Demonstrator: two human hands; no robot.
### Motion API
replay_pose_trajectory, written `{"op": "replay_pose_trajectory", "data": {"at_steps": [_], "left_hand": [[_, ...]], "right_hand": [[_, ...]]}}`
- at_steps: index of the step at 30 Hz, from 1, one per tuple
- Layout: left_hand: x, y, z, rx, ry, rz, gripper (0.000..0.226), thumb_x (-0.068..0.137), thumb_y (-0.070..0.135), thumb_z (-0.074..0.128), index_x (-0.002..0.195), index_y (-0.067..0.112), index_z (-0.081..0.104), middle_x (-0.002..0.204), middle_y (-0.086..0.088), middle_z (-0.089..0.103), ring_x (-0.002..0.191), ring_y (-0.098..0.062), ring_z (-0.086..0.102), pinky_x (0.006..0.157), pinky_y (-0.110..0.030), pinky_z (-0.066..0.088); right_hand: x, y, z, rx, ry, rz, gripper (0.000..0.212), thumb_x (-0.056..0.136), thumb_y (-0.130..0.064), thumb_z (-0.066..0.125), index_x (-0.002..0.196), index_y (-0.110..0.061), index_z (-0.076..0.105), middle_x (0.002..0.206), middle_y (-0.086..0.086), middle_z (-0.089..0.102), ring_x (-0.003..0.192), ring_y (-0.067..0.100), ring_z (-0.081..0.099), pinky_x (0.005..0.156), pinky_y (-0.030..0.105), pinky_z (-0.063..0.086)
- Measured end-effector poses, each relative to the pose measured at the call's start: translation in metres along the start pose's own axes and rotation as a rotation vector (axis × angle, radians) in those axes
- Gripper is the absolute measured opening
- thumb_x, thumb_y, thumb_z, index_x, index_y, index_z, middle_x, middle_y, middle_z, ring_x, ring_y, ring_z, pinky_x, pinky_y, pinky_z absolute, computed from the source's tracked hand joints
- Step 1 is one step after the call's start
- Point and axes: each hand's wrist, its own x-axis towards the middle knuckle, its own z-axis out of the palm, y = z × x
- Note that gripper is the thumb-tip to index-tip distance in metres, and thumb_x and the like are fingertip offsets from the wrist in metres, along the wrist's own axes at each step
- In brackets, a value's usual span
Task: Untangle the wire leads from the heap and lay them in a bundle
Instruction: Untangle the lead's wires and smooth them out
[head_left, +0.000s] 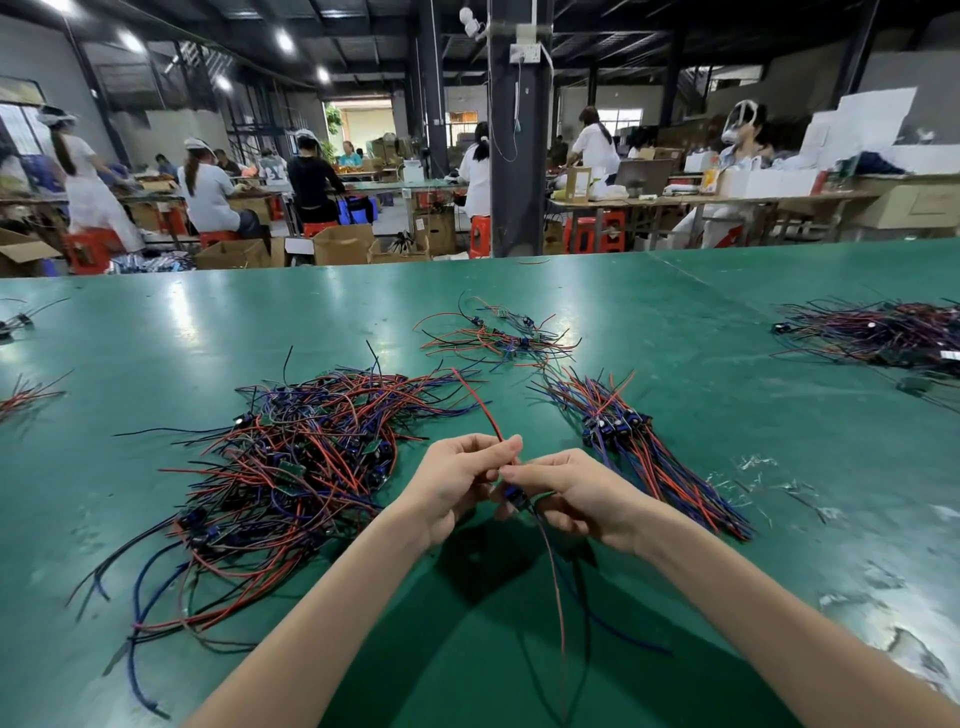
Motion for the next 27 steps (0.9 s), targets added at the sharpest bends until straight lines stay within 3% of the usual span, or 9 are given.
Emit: {"op": "replay_pose_trajectory", "data": {"at_steps": [5, 8, 11, 15, 19, 22, 25, 27], "left_hand": [[0.003, -0.007, 0.002, 0.044, 0.079, 0.129, 0.024, 0.068, 0.016, 0.078, 0.063, 0.009, 0.056, 0.056, -0.004, 0.054, 0.05, -0.014, 0.037, 0.055, -0.031, 0.033], [0.005, -0.01, 0.002, 0.195, 0.122, 0.286, 0.028, 0.073, 0.005, 0.078, 0.061, 0.009, 0.053, 0.053, -0.001, 0.056, 0.048, -0.009, 0.042, 0.051, -0.02, 0.035], [0.006, -0.011, 0.002, 0.308, 0.118, 0.368, 0.025, 0.073, 0.005, 0.078, 0.063, 0.006, 0.055, 0.058, -0.007, 0.06, 0.056, -0.017, 0.049, 0.058, -0.027, 0.039], [0.009, -0.01, 0.0, 0.228, 0.243, 0.349, 0.027, 0.071, 0.007, 0.08, 0.059, 0.011, 0.057, 0.053, 0.003, 0.057, 0.045, -0.004, 0.043, 0.05, -0.016, 0.037], [0.015, -0.003, -0.015, 0.149, 0.348, 0.332, 0.027, 0.073, 0.008, 0.079, 0.06, 0.012, 0.056, 0.053, 0.002, 0.056, 0.043, -0.004, 0.039, 0.047, -0.015, 0.035], [0.018, -0.001, -0.024, 0.157, 0.41, 0.342, 0.027, 0.073, 0.01, 0.08, 0.06, 0.013, 0.057, 0.054, 0.003, 0.057, 0.043, -0.002, 0.04, 0.049, -0.016, 0.036], [0.021, 0.0, -0.029, 0.191, 0.477, 0.358, 0.026, 0.072, 0.013, 0.081, 0.06, 0.014, 0.058, 0.056, 0.003, 0.057, 0.048, -0.006, 0.042, 0.055, -0.022, 0.038], [0.023, 0.001, -0.034, 0.246, 0.516, 0.397, 0.028, 0.072, 0.015, 0.081, 0.059, 0.015, 0.057, 0.056, 0.004, 0.053, 0.051, -0.008, 0.042, 0.056, -0.024, 0.037]], "right_hand": [[-0.001, 0.0, 0.002, -0.025, 0.065, -0.005, 0.026, 0.087, -0.021, 0.06, 0.067, -0.012, 0.073, 0.069, 0.009, 0.071, 0.028, 0.004, 0.031, 0.029, 0.013, 0.017], [-0.002, 0.001, 0.006, -0.014, 0.107, 0.033, 0.025, 0.086, -0.017, 0.056, 0.07, -0.001, 0.068, 0.062, 0.013, 0.062, 0.026, 0.005, 0.027, 0.03, 0.012, 0.015], [-0.002, 0.002, 0.009, 0.029, 0.16, 0.042, 0.022, 0.085, -0.013, 0.055, 0.074, 0.003, 0.064, 0.073, 0.022, 0.054, 0.025, 0.005, 0.026, 0.029, 0.012, 0.015], [-0.002, 0.0, 0.01, 0.01, 0.156, 0.011, 0.025, 0.084, -0.017, 0.061, 0.065, -0.002, 0.069, 0.063, 0.016, 0.062, 0.032, 0.011, 0.029, 0.034, 0.016, 0.018], [-0.002, 0.001, 0.017, 0.017, 0.101, -0.051, 0.029, 0.084, -0.012, 0.062, 0.058, -0.005, 0.072, 0.057, 0.013, 0.067, 0.056, 0.028, 0.044, 0.047, 0.027, 0.031], [-0.003, 0.0, 0.019, 0.067, 0.071, -0.081, 0.024, 0.084, -0.005, 0.061, 0.062, 0.003, 0.068, 0.057, 0.011, 0.067, 0.049, 0.023, 0.058, 0.047, 0.024, 0.046], [-0.005, -0.001, 0.021, 0.06, 0.061, -0.1, 0.024, 0.084, -0.003, 0.06, 0.061, 0.003, 0.067, 0.056, 0.011, 0.067, 0.048, 0.022, 0.059, 0.053, 0.021, 0.045], [-0.006, -0.001, 0.021, 0.025, 0.069, -0.102, 0.027, 0.083, -0.005, 0.062, 0.057, -0.003, 0.069, 0.058, 0.014, 0.067, 0.056, 0.027, 0.053, 0.062, 0.027, 0.038]]}}
